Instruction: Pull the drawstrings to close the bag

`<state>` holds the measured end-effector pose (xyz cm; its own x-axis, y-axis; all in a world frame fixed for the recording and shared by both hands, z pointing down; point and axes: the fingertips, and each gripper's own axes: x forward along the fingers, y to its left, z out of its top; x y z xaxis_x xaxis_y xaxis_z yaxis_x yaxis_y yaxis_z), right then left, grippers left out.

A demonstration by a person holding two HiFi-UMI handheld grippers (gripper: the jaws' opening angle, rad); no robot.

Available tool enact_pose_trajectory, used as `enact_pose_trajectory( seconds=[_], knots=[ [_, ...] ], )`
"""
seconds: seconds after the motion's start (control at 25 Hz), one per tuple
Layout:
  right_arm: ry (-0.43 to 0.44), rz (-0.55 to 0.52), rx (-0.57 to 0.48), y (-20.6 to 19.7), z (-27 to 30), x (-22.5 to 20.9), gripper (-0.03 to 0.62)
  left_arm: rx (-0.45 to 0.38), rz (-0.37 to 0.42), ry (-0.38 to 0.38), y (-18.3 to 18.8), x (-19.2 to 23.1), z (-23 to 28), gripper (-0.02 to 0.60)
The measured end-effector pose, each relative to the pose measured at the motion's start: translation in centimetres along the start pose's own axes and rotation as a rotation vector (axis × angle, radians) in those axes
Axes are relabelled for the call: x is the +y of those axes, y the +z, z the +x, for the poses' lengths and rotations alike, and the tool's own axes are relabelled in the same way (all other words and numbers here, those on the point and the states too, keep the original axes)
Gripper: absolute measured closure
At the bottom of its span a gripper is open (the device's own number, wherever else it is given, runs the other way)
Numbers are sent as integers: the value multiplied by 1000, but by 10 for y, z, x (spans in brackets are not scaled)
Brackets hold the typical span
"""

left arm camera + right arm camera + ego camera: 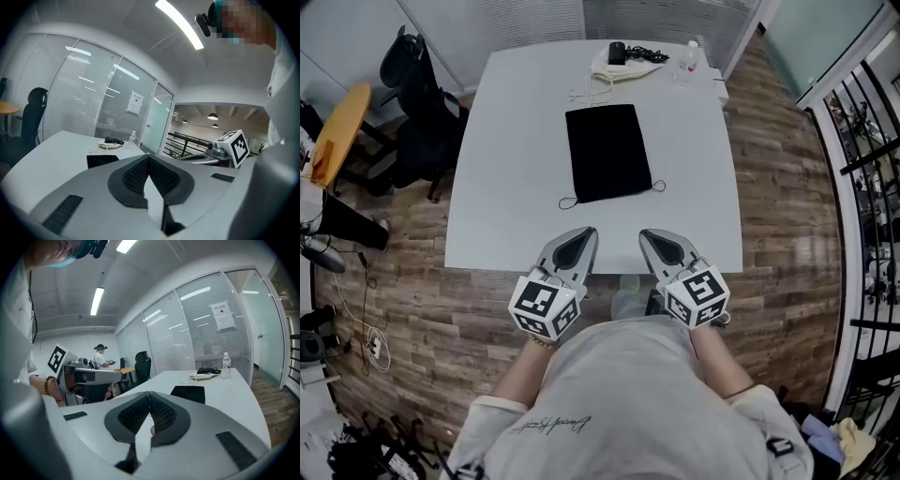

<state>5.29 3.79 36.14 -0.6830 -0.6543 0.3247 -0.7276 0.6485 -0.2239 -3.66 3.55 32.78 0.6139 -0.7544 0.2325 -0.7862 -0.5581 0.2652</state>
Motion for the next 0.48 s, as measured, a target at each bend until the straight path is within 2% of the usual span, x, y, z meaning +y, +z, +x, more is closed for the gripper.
enact_pose_trajectory(
  seconds=[0.2,0.48],
  knots=[
    [26,1,-1,17,18,-37,571,-4,-8,22,13,9,36,571],
    [77,-4,10,27,39,-66,571,-12,-18,70,24,26,66,571]
  ],
)
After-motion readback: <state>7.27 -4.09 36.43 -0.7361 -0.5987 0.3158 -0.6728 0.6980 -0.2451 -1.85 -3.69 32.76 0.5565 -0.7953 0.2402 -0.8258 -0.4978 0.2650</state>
